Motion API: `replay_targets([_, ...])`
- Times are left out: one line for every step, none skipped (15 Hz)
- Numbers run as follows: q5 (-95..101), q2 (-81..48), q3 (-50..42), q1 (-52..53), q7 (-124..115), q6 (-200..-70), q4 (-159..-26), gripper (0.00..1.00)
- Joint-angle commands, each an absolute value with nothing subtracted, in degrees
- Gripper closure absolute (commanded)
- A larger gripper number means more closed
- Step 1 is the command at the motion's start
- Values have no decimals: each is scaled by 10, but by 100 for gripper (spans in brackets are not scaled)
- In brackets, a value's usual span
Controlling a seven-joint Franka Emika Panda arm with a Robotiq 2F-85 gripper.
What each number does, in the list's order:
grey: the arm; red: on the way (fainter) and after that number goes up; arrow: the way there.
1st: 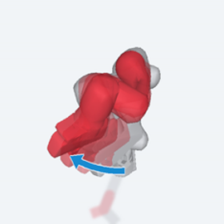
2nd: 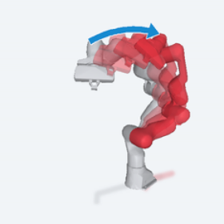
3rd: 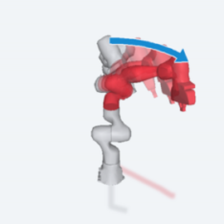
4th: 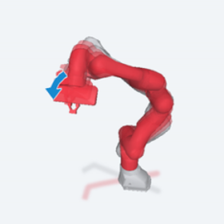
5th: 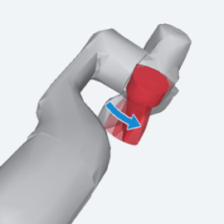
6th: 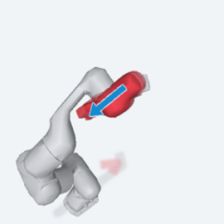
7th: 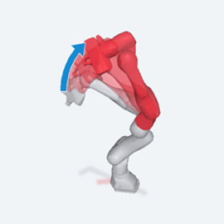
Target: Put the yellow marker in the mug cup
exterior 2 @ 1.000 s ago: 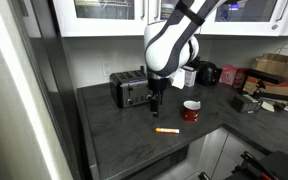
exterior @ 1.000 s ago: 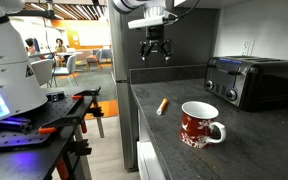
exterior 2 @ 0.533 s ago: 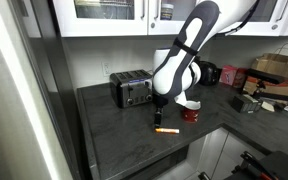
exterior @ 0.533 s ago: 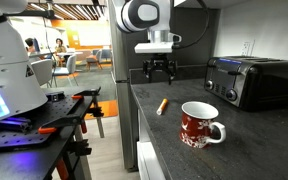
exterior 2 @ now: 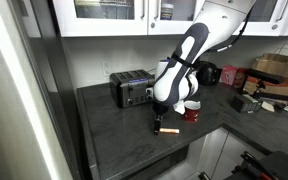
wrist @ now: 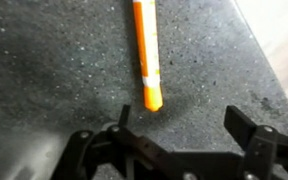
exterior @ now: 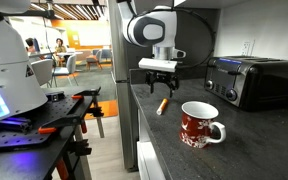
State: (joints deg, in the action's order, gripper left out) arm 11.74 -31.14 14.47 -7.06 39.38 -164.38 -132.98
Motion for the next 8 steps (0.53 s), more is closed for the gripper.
replay_targets([125, -333, 153, -92, 404, -1644, -1309, 0])
replay_targets([130, -339, 153, -96, 409, -1643, -1302, 0])
replay_targets([134, -344, 151, -96, 407, -1637, -1296, 0])
replay_targets([138, -348, 149, -95, 406, -1636, -1291, 25])
replay_targets([141, -352, 150, -97, 408, -1636, -1289, 26])
replay_targets([145, -353, 149, -95, 407, -1633, -1287, 34])
replay_targets([148, -356, 148, -95, 408, -1631, -1286, 41])
replay_targets([152, -357, 148, -94, 408, -1628, -1285, 51])
